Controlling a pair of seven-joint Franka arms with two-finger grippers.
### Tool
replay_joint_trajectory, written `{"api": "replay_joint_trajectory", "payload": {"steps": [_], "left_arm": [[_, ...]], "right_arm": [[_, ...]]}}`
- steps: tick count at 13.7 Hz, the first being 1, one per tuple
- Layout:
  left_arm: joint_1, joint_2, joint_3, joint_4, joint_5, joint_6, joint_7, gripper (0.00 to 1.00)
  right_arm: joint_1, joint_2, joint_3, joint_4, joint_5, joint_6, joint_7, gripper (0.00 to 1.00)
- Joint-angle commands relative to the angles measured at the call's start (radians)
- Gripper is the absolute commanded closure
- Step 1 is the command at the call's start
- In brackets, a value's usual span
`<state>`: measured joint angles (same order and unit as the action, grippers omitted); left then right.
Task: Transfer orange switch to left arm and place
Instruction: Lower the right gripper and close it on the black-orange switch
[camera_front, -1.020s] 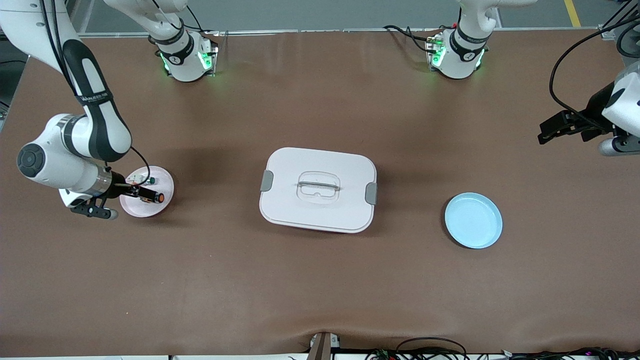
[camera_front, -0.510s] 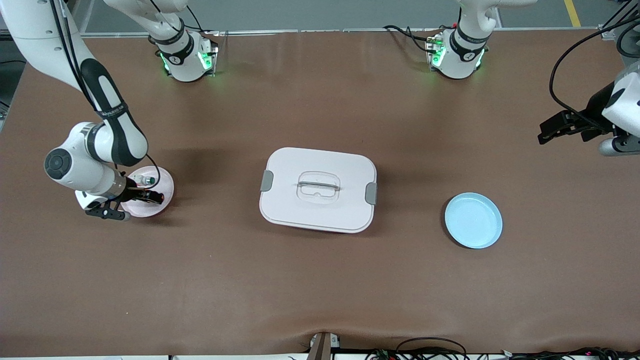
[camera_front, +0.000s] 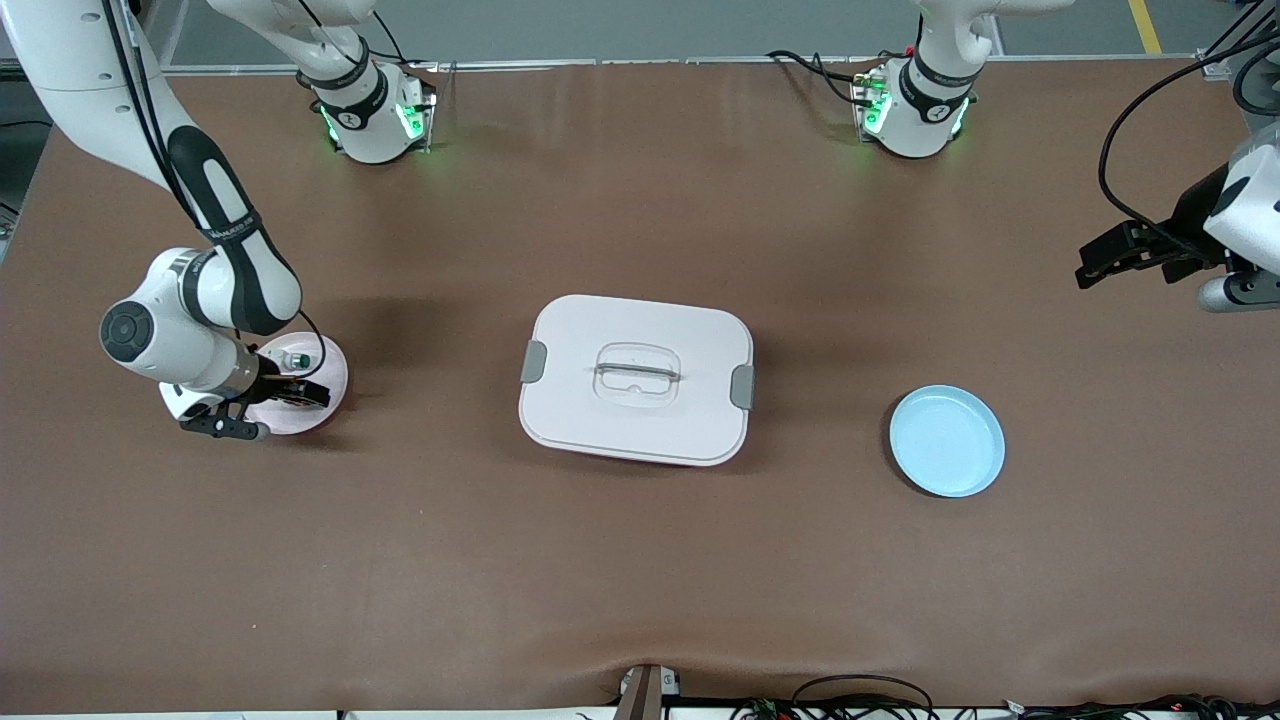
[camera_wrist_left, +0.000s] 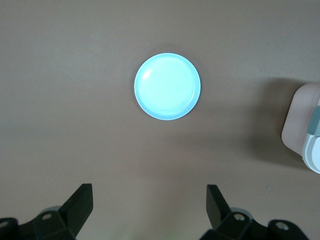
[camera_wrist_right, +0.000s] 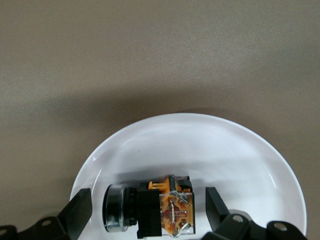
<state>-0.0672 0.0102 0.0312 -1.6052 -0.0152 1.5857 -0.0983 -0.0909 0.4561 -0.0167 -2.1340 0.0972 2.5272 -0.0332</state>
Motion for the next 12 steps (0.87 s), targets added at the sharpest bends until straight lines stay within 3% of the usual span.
{"api": "replay_joint_trajectory", "payload": {"steps": [1, 9, 10, 11, 12], "left_arm": [[0.003, 0.01, -0.001, 0.022, 0.006, -0.02, 0.011, 0.0], [0.004, 0.01, -0.001, 0.022, 0.006, -0.02, 0.011, 0.0], [0.004, 0.01, -0.001, 0.022, 0.006, -0.02, 0.011, 0.0], [0.004, 0.01, -0.001, 0.022, 0.006, -0.02, 0.011, 0.0], [0.004, 0.01, -0.001, 0.022, 0.006, -0.02, 0.011, 0.0]], "right_arm": [[0.003, 0.007, 0.0, -0.009, -0.011, 0.007, -0.011, 0.0], [0.003, 0.006, 0.0, -0.009, -0.011, -0.01, -0.013, 0.0], [0.005, 0.006, 0.0, -0.009, -0.011, -0.01, -0.014, 0.24], [0.004, 0.006, 0.0, -0.007, -0.011, -0.011, -0.026, 0.76], [0.002, 0.006, 0.0, -0.007, -0.011, -0.011, -0.03, 1.0]]}}
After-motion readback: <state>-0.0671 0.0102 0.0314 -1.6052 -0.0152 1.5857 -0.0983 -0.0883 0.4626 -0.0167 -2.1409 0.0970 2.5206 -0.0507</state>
